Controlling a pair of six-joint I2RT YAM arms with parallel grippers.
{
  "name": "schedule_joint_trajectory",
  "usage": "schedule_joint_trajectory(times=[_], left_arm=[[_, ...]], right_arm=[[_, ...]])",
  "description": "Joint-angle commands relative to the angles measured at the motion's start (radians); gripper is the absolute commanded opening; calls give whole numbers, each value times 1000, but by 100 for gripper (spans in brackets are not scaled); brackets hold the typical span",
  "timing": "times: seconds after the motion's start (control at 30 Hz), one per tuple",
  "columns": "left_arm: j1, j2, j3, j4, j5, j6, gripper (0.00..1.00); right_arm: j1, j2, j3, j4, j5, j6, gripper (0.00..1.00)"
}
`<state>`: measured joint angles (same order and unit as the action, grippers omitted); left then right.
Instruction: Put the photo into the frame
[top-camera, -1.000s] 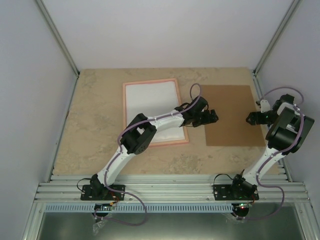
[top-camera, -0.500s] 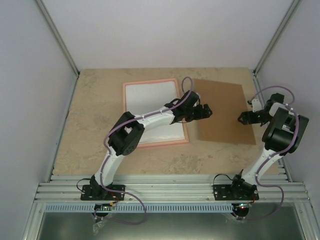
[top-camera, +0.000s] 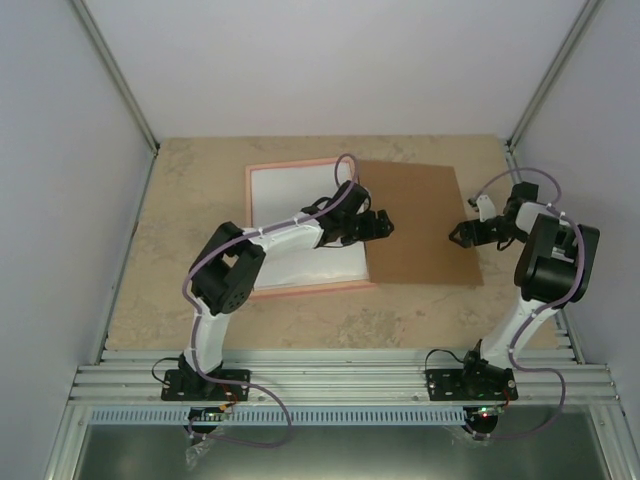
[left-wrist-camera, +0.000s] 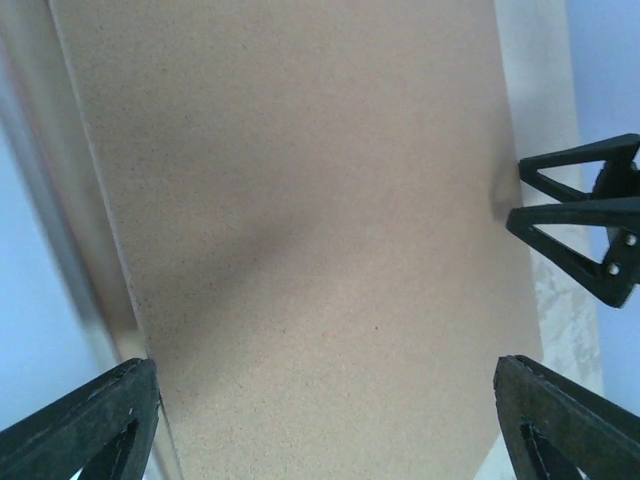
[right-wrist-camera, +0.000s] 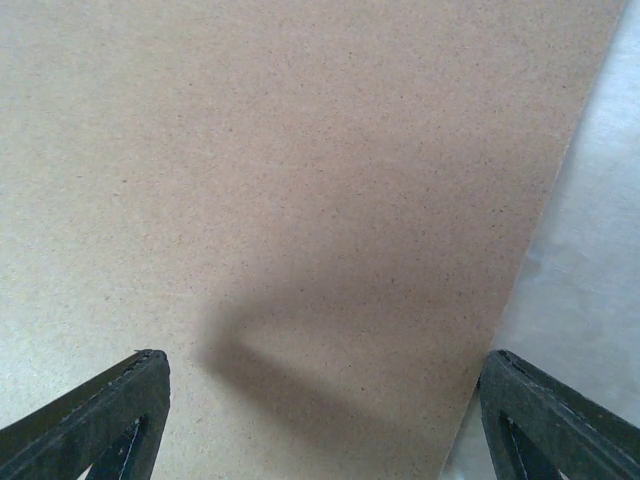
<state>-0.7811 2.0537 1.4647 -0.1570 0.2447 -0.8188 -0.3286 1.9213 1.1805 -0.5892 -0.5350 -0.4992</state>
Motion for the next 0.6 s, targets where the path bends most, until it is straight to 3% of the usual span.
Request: schedule_joint_trajectory(times=[0.0, 0.23, 0.57], left_arm=[[-6, -76, -19, 83, 61, 44, 93], [2, -141, -72, 72, 35, 56, 93], [115, -106, -173, 27, 69, 64, 96]], right_arm=[[73, 43, -73, -158, -135, 44, 84], [112, 37, -82, -149, -150, 65, 84], [114, 55, -88, -127, -125, 81, 84]])
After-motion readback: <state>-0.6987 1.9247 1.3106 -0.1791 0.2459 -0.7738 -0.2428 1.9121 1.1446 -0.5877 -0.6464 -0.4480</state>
